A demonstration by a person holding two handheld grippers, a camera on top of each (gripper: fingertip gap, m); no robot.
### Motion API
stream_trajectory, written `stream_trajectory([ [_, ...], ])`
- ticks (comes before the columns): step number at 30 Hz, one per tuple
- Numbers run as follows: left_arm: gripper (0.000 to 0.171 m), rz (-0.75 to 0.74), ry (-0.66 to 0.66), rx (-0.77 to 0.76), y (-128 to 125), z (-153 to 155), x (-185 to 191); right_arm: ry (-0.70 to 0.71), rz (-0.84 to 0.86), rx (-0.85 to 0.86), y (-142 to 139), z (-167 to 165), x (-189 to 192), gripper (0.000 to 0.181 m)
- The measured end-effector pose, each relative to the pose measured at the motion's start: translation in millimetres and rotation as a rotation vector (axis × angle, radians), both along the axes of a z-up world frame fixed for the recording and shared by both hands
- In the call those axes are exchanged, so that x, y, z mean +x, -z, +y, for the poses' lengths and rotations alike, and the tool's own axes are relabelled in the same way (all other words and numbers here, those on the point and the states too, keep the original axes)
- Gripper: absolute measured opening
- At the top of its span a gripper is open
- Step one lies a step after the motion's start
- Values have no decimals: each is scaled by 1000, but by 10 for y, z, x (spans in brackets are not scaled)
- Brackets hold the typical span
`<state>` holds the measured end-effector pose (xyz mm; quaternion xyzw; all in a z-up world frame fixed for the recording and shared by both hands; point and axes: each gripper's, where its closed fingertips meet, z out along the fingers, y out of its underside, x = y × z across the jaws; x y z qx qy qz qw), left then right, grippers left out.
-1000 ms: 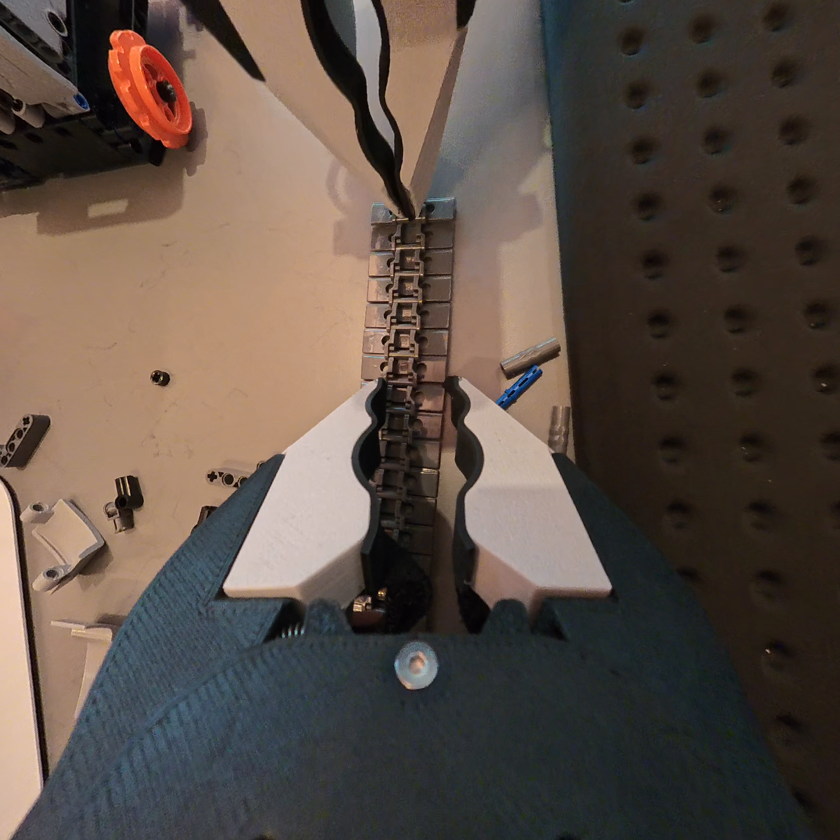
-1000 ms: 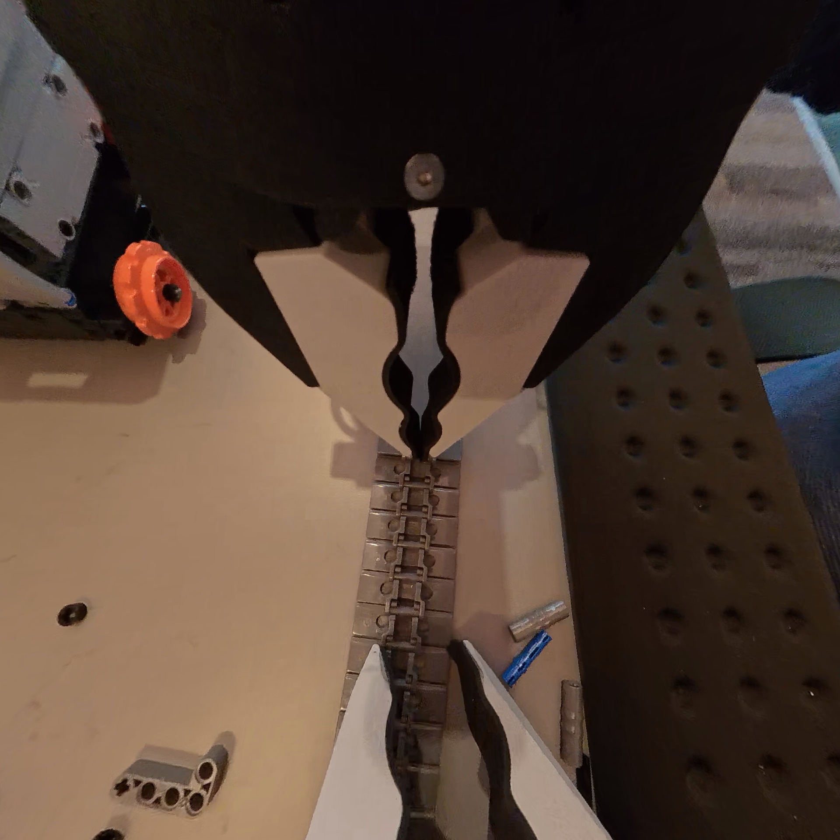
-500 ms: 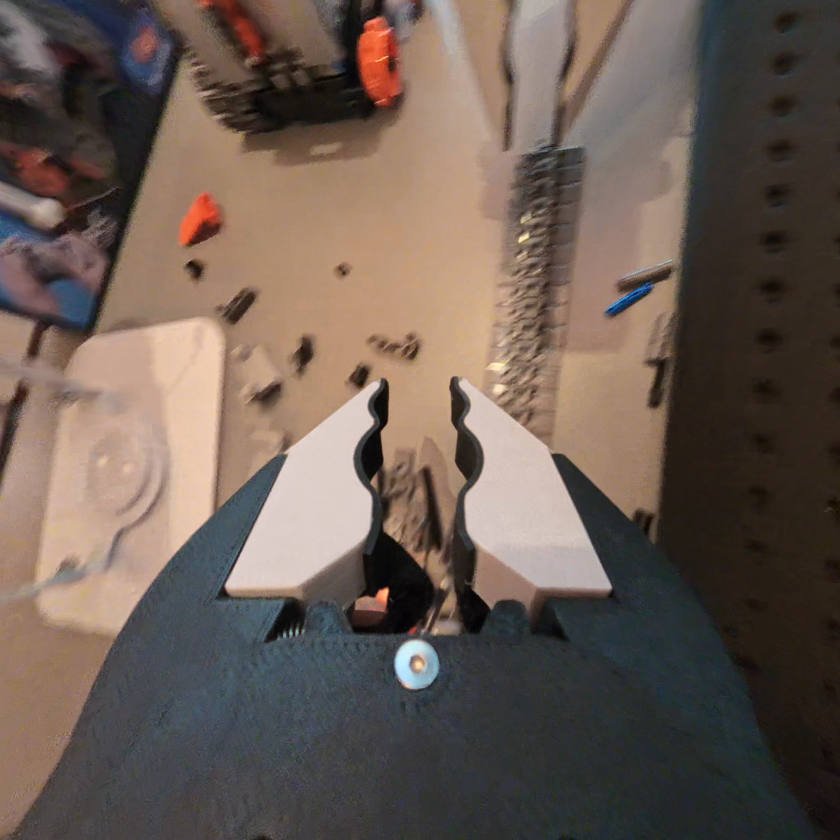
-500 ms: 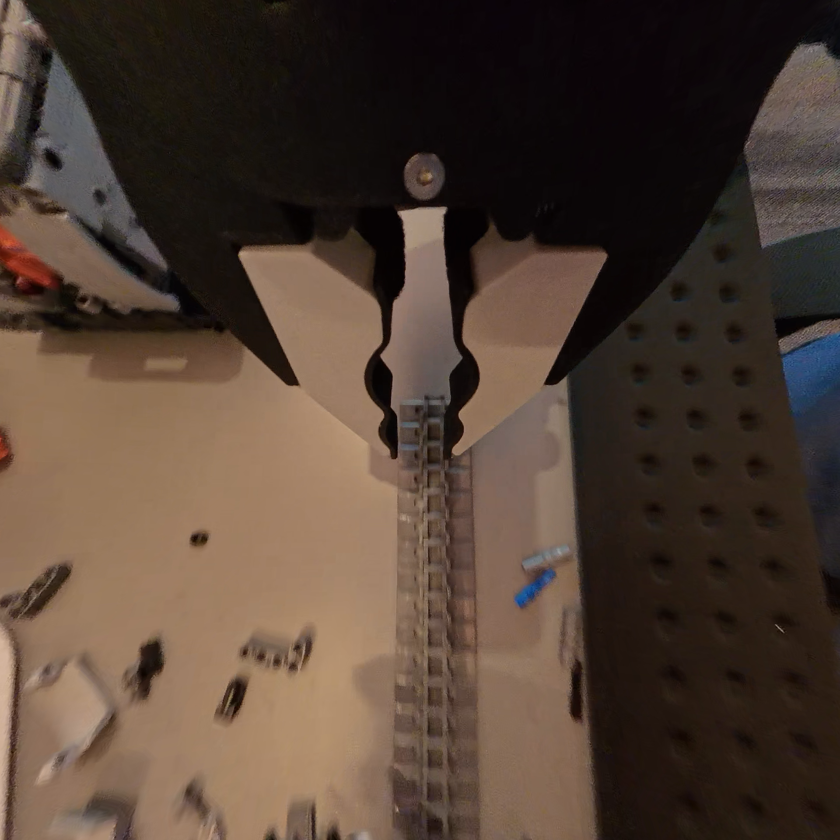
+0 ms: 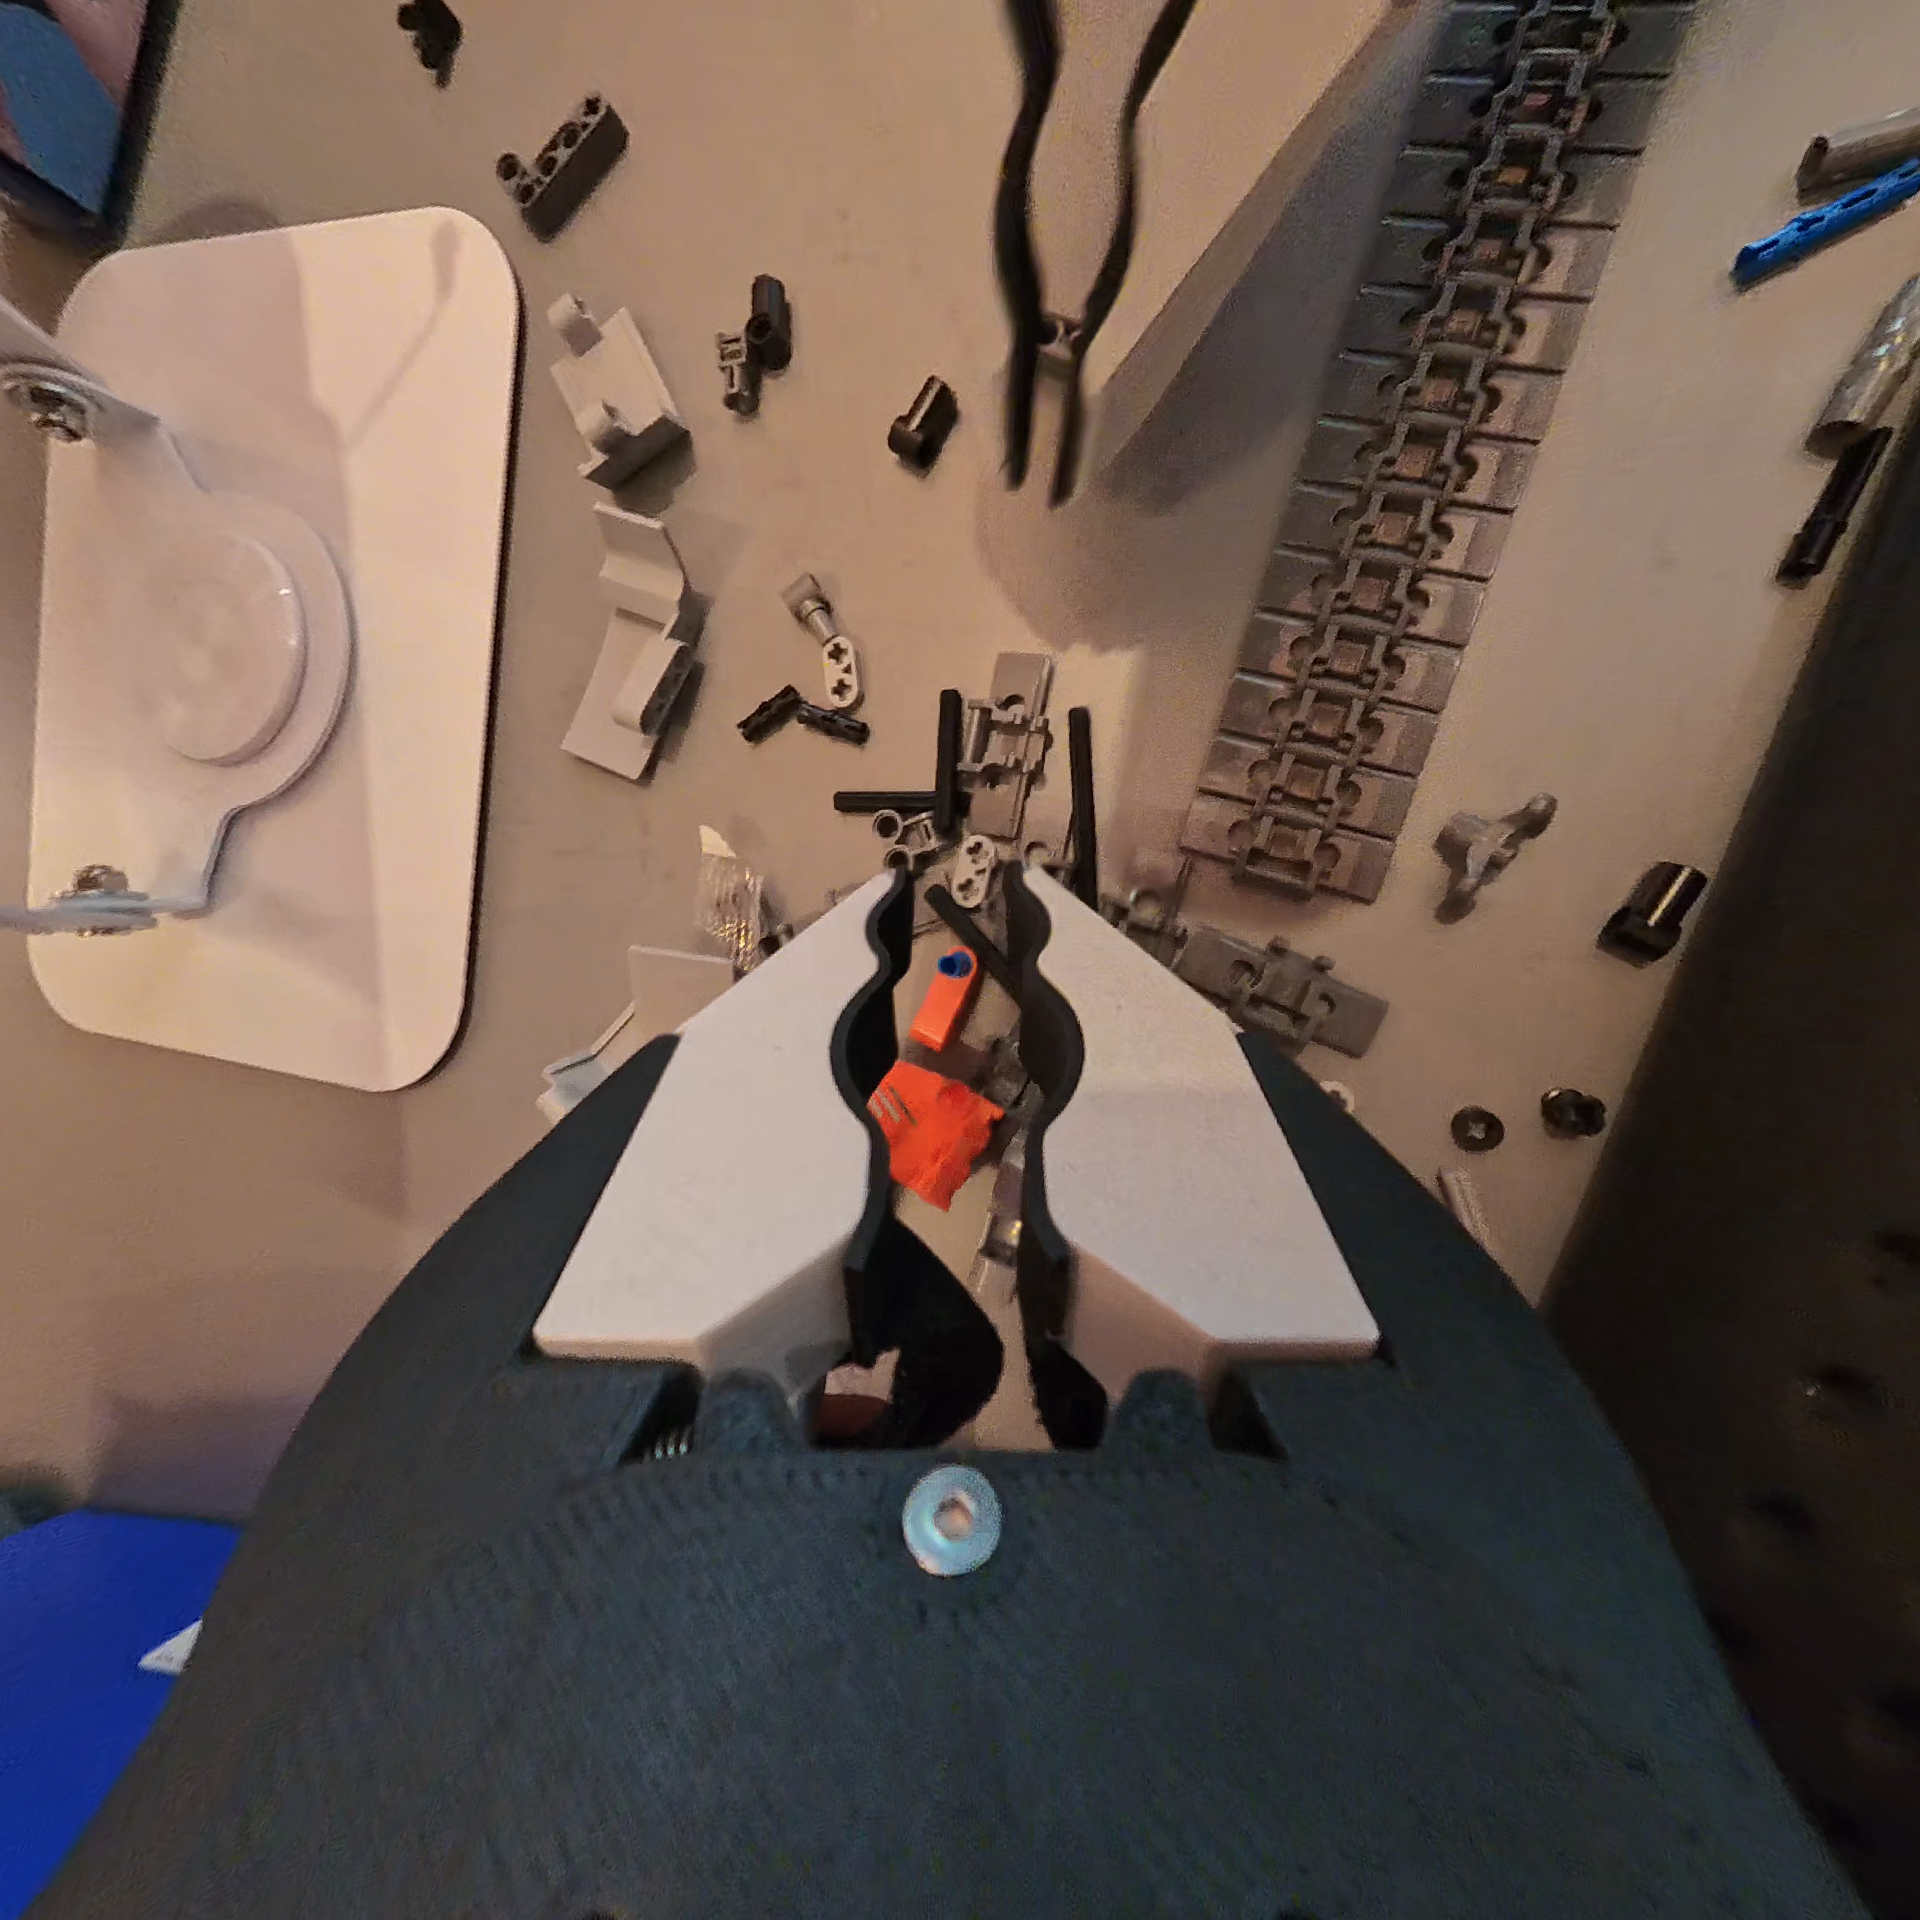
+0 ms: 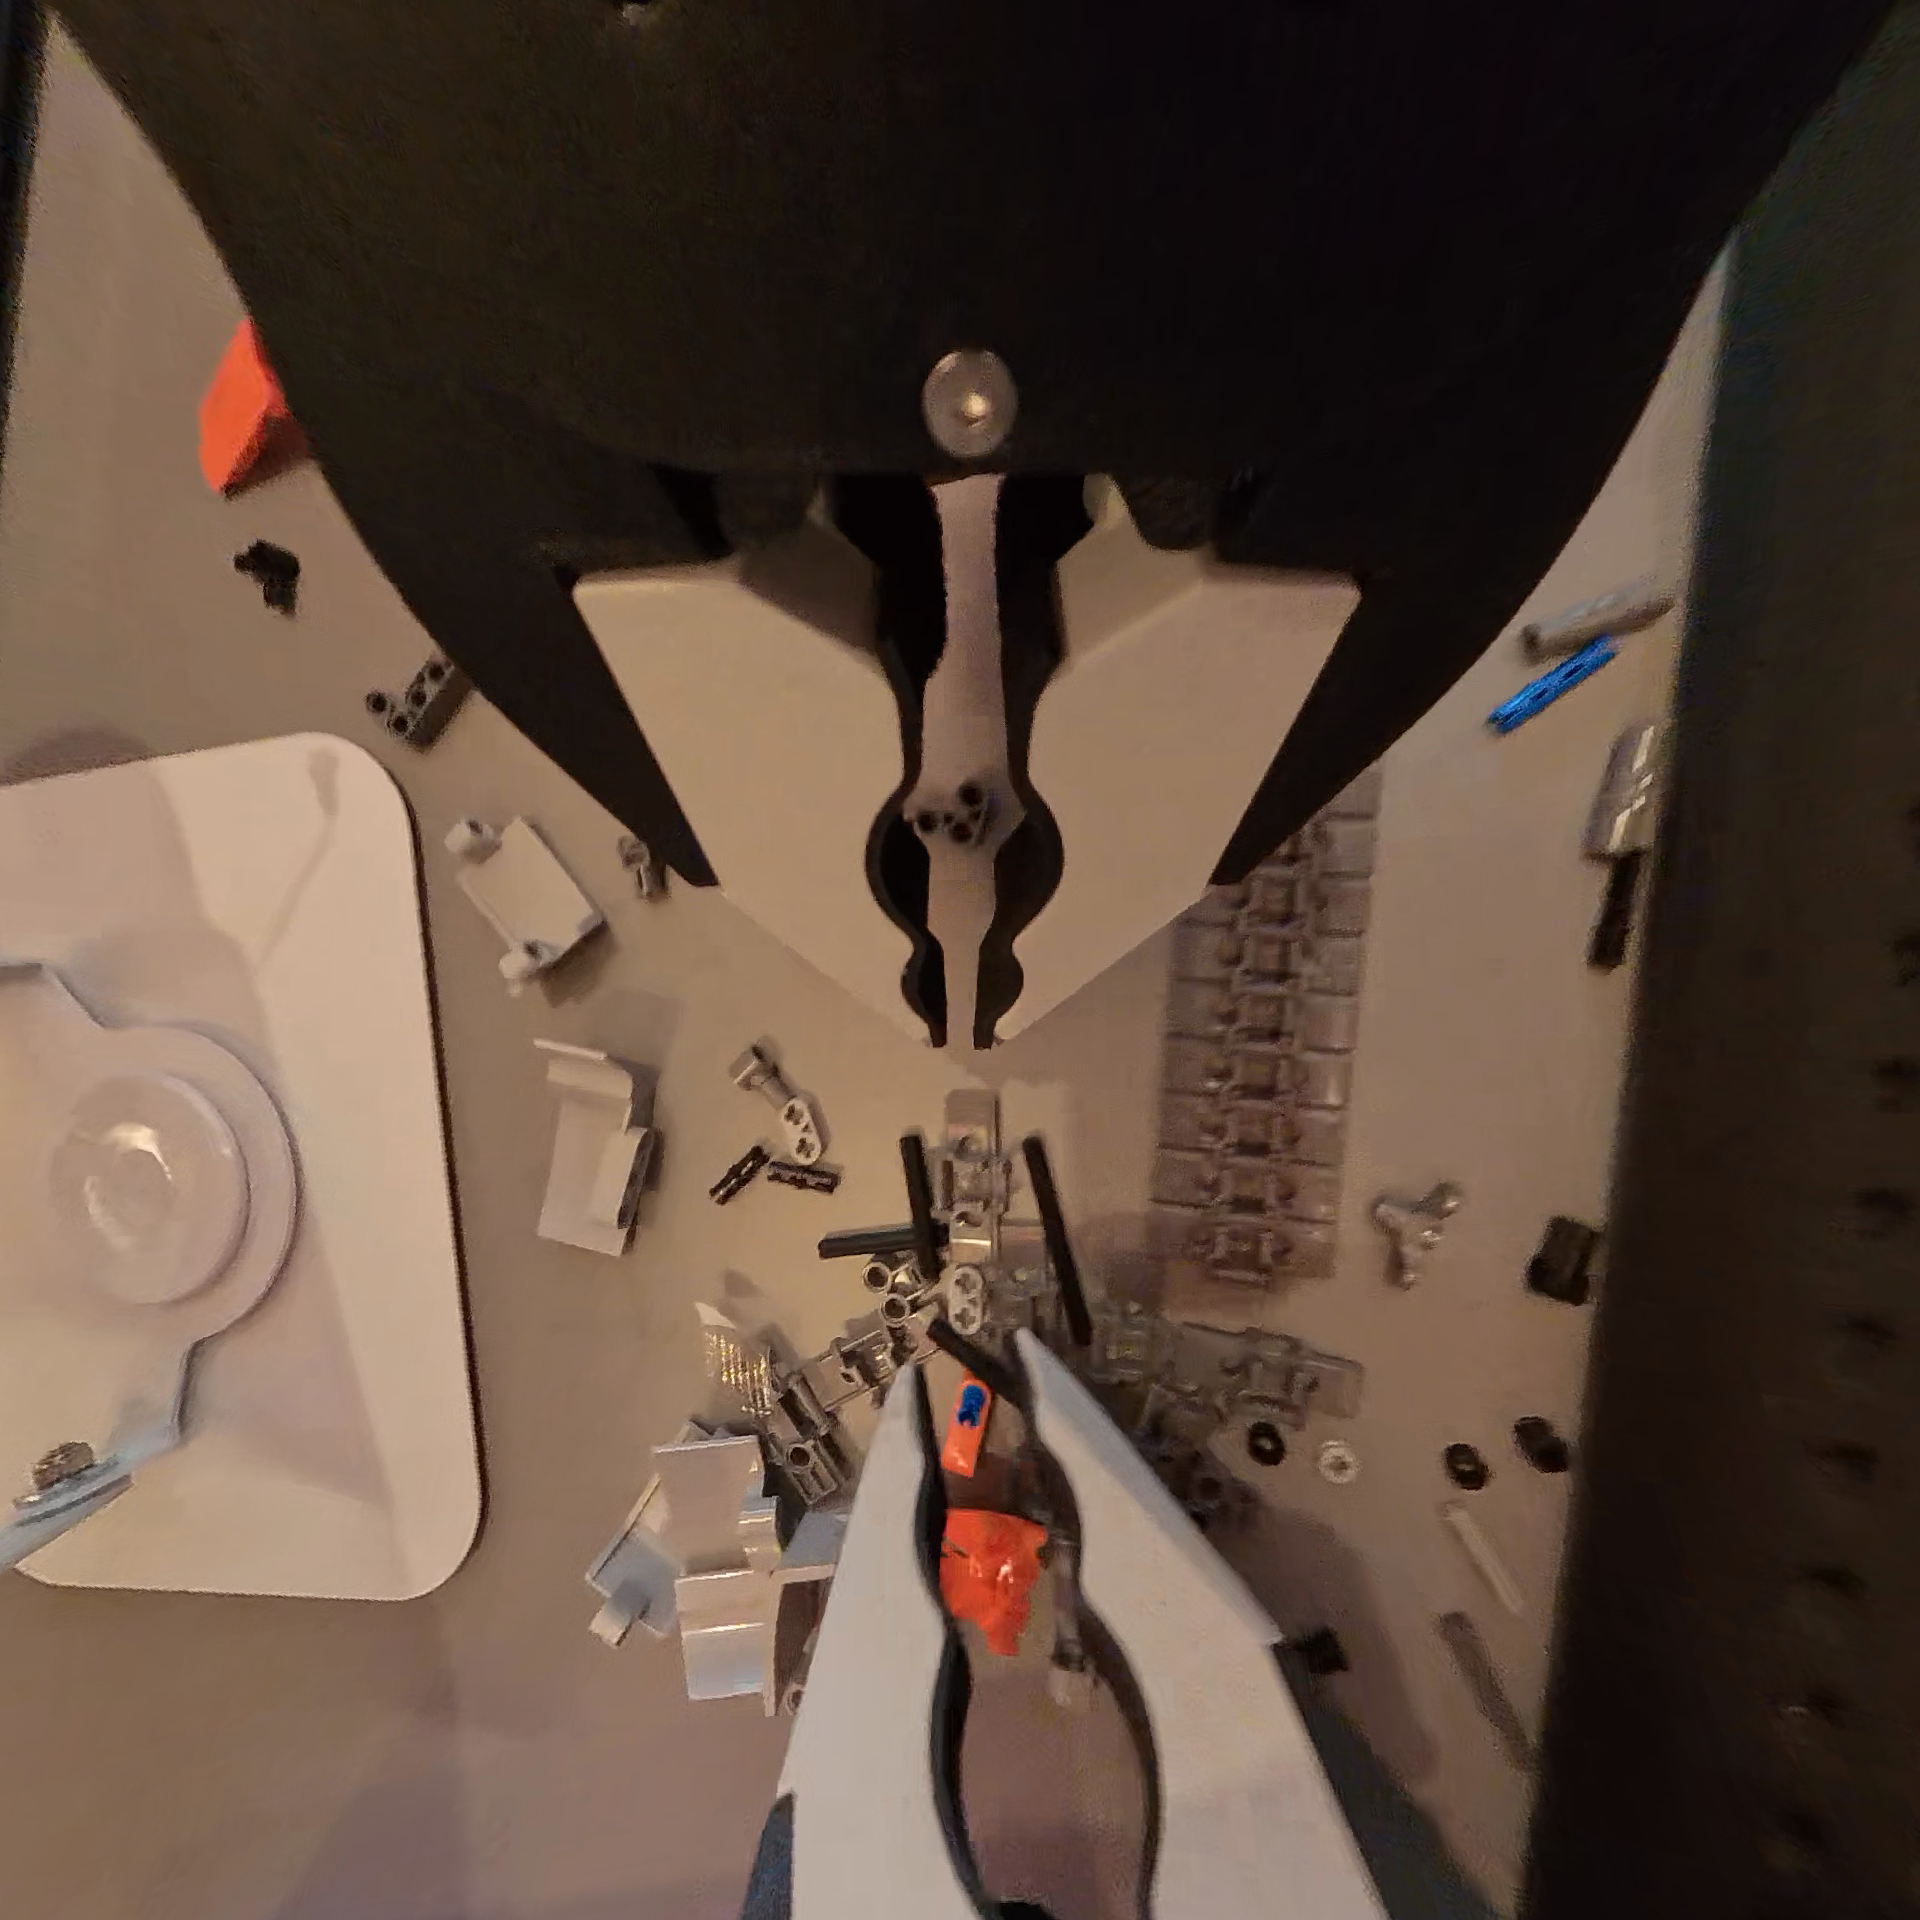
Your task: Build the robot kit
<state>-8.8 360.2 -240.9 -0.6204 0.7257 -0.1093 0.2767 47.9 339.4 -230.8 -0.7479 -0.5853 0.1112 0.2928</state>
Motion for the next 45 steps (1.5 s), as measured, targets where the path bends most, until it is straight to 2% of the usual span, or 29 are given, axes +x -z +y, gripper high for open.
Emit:
stream_trajectory([
  [4,15,28,14,4,115,12,93,1,-7,-12,171,186,-136,0],
  [8,14,19,45,-30,162,-7,159,-33,14,-36,262,183,-233,0],
  [19,11,7,55,23,167,13,317,-25,-40,-38,280,68,-101,0],
  [25,9,1,93,26,171,-90,478,4,-84,3,279,26,120,0],
  [28,10,-2,113,27,170,-162,534,5,-12,-53,199,-75,98,0],
  [30,10,-1,112,28,169,-191,562,8,-51,-60,266,-101,148,0],
  [39,20,-19,103,-35,158,-331,632,67,-83,15,293,79,272,0],
  [43,24,-16,95,-27,153,-310,610,106,-21,-50,205,-9,278,0],
  [45,24,-11,88,-29,153,-292,574,131,36,-112,161,-115,228,9],
])
